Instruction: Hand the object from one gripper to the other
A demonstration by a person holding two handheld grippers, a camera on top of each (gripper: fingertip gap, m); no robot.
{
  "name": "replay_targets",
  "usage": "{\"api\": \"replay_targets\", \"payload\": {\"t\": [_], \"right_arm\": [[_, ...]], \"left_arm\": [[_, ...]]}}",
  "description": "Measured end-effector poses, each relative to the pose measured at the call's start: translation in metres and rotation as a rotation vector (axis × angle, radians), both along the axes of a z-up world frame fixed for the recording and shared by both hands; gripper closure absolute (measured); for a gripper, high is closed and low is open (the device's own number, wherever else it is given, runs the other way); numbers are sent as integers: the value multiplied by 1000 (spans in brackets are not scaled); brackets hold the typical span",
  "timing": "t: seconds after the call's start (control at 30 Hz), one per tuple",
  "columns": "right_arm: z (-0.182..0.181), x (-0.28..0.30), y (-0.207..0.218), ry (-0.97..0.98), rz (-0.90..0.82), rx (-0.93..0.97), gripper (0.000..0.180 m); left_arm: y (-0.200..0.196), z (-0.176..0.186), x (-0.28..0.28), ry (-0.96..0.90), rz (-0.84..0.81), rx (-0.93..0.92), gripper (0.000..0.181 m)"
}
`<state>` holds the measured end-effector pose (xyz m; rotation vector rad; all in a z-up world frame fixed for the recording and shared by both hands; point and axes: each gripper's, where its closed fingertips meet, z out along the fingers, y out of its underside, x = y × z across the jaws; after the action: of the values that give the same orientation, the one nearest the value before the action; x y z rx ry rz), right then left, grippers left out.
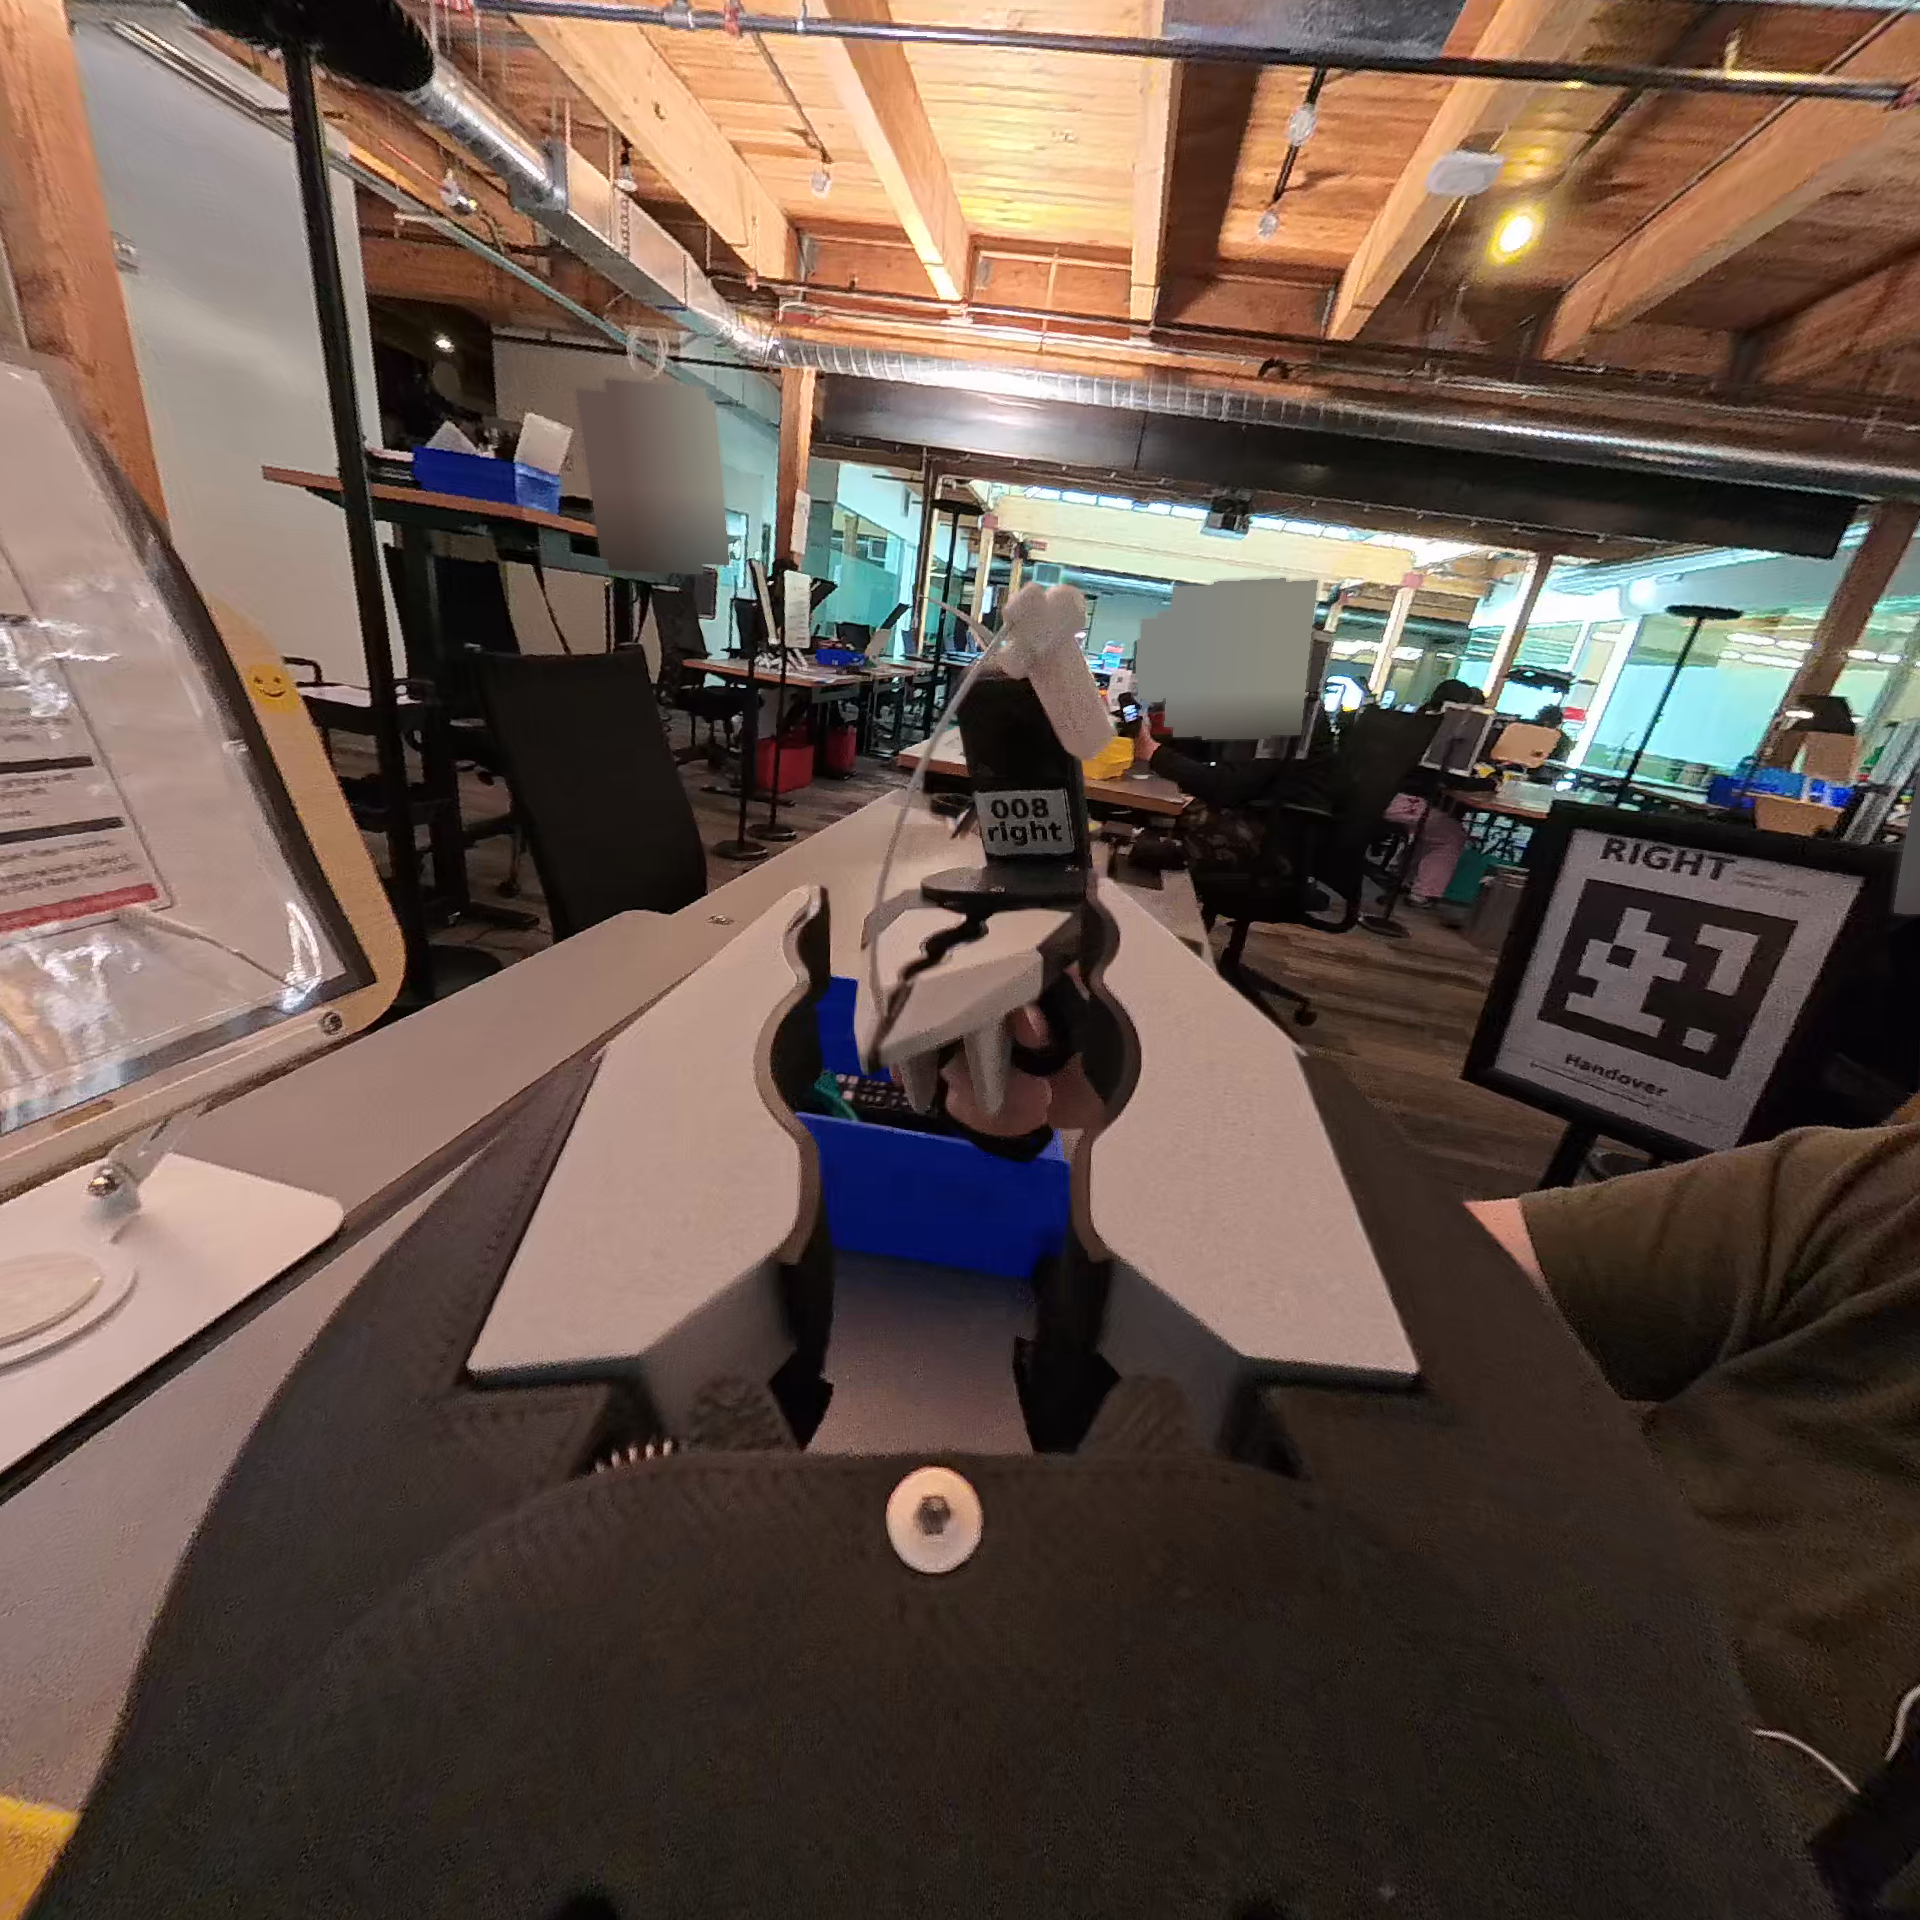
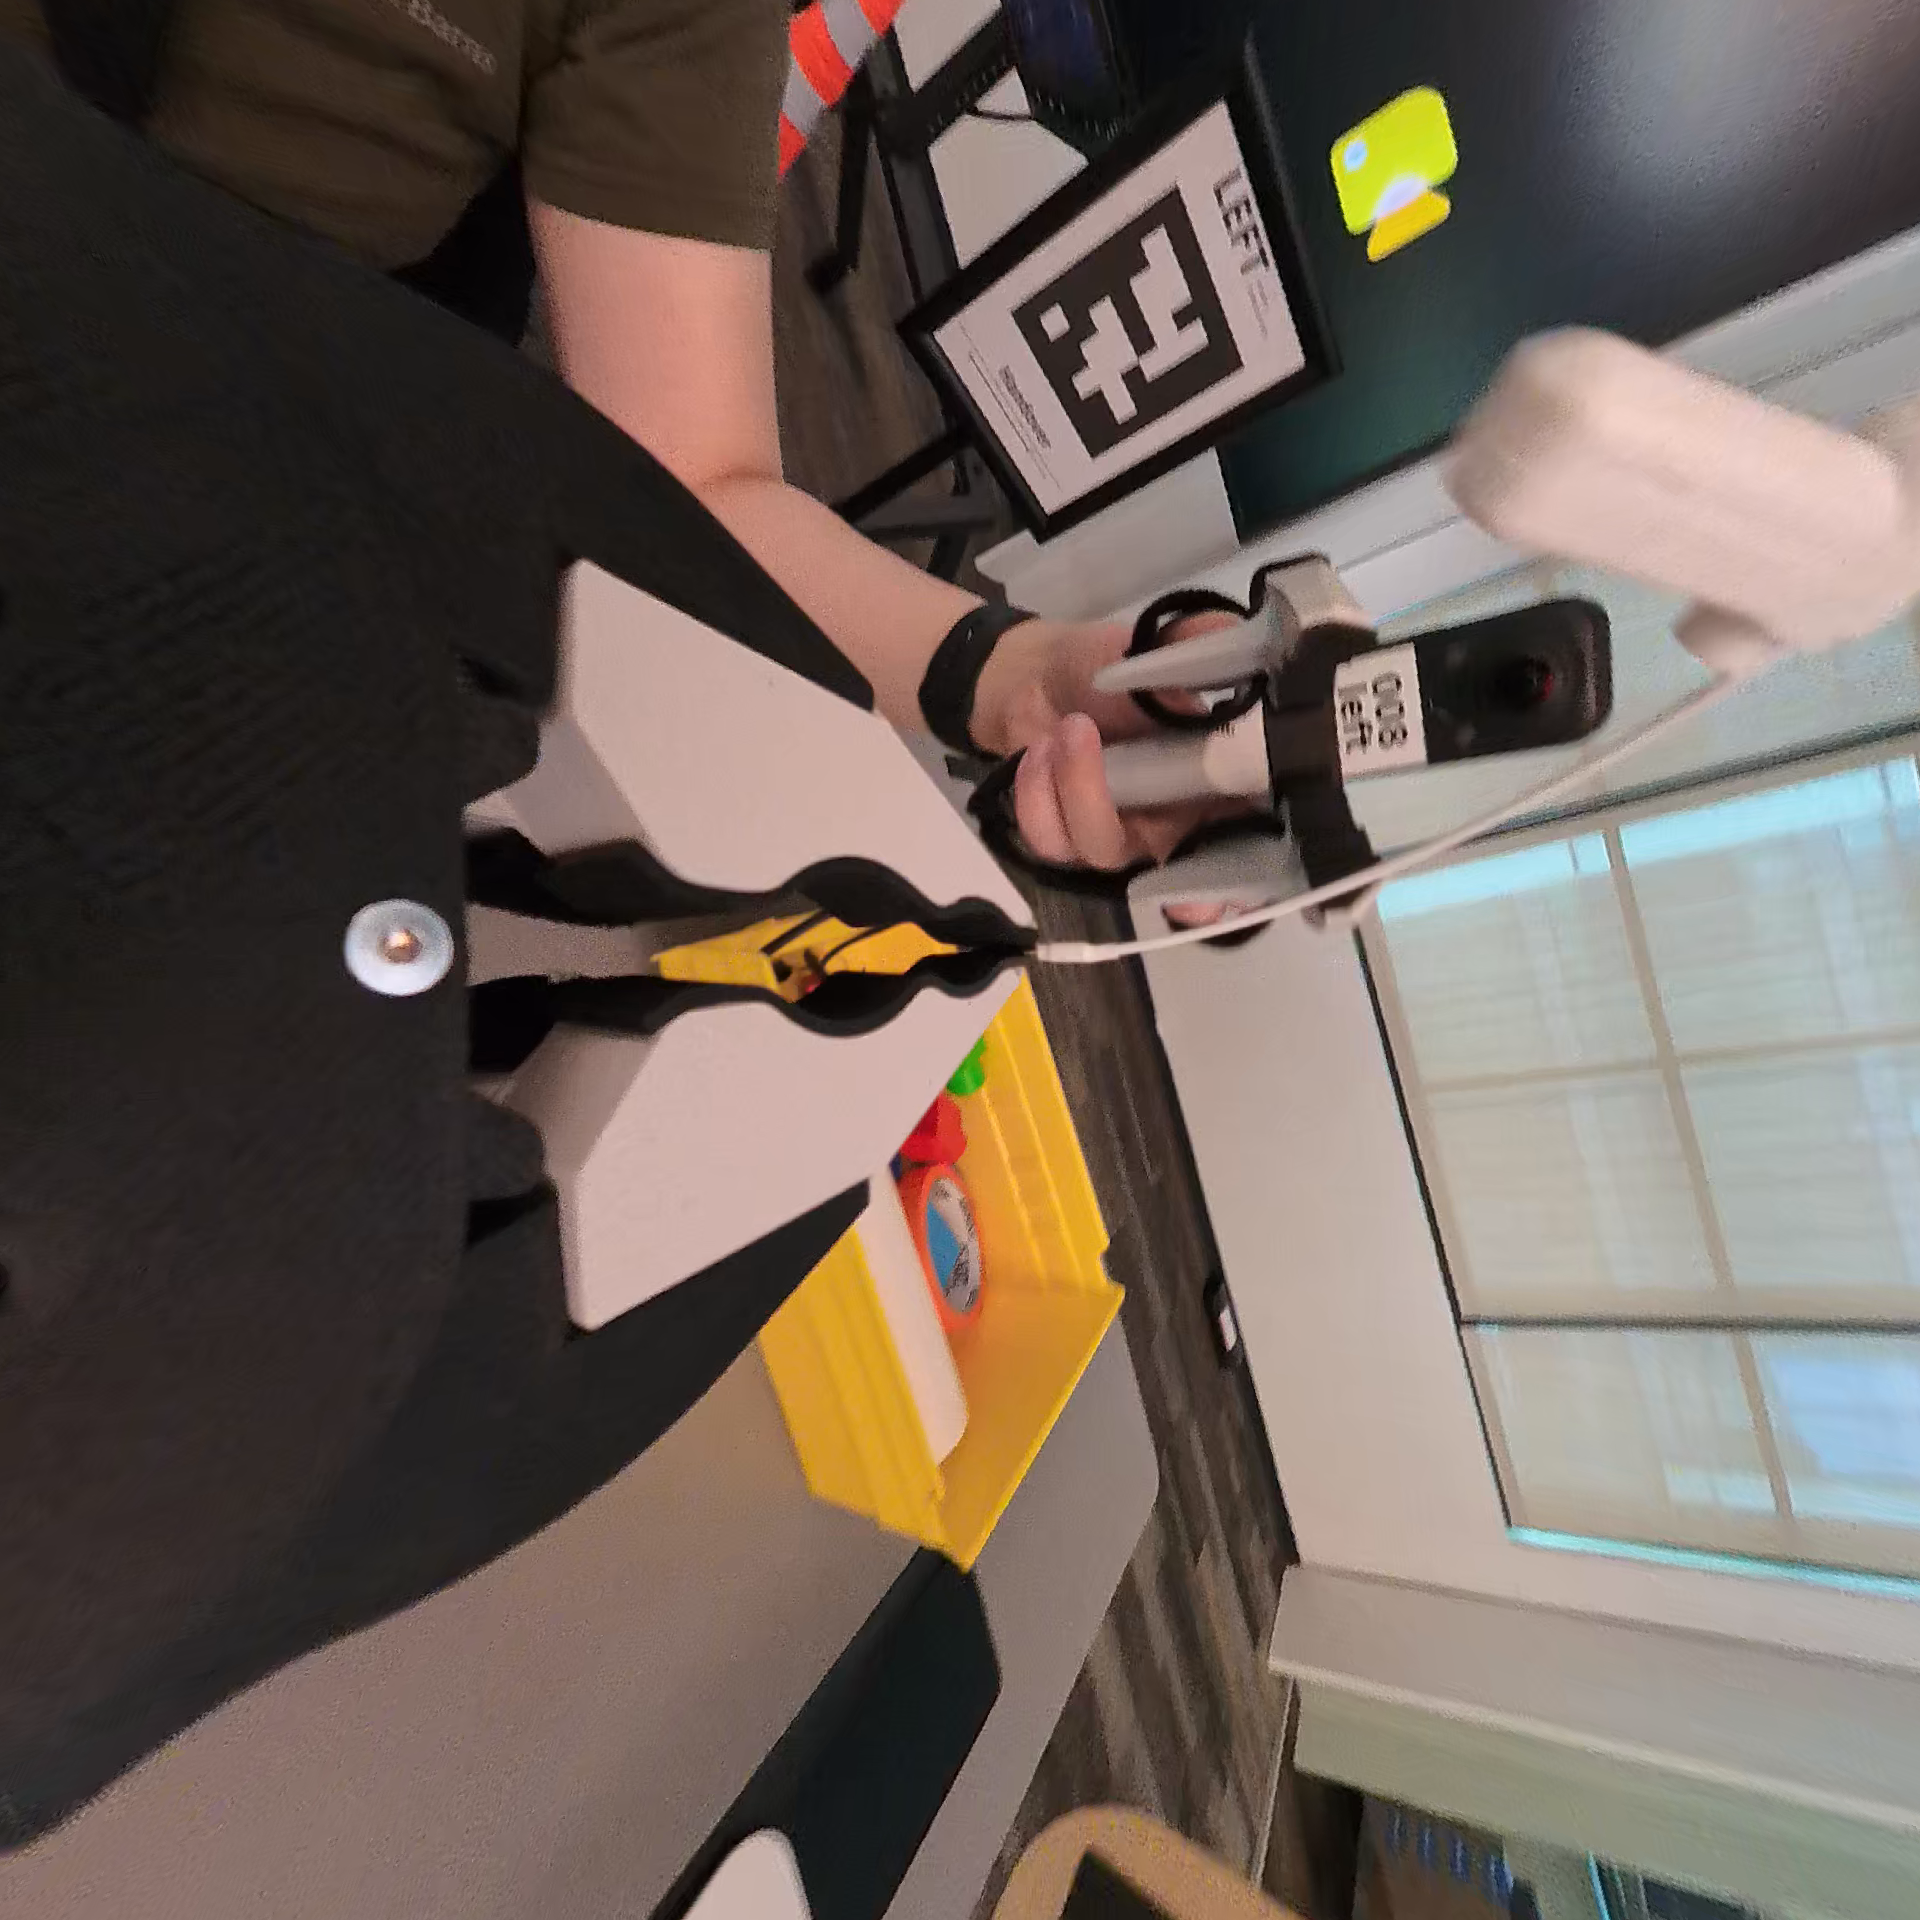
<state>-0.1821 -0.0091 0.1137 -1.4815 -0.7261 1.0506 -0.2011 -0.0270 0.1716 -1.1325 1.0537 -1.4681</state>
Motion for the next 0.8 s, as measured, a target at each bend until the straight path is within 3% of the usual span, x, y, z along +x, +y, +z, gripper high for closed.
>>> {"api": "replay_targets", "payload": {"t": [0.03,0.37,0.57,0.8], "right_arm": [[-1,9,5,3,-20,-15,180],[-13,75,37,92,-124,-117,180],[-4,52,20,79,-34,-85,180],[5,14,-12,48,131,-25,180]], "left_arm": [[2,-1,-1,7,11,1,134],[15,-11,2,42,43,-27,140],[24,-30,20,117,104,-19,143],[4,-31,39,103,20,9,146]]}}
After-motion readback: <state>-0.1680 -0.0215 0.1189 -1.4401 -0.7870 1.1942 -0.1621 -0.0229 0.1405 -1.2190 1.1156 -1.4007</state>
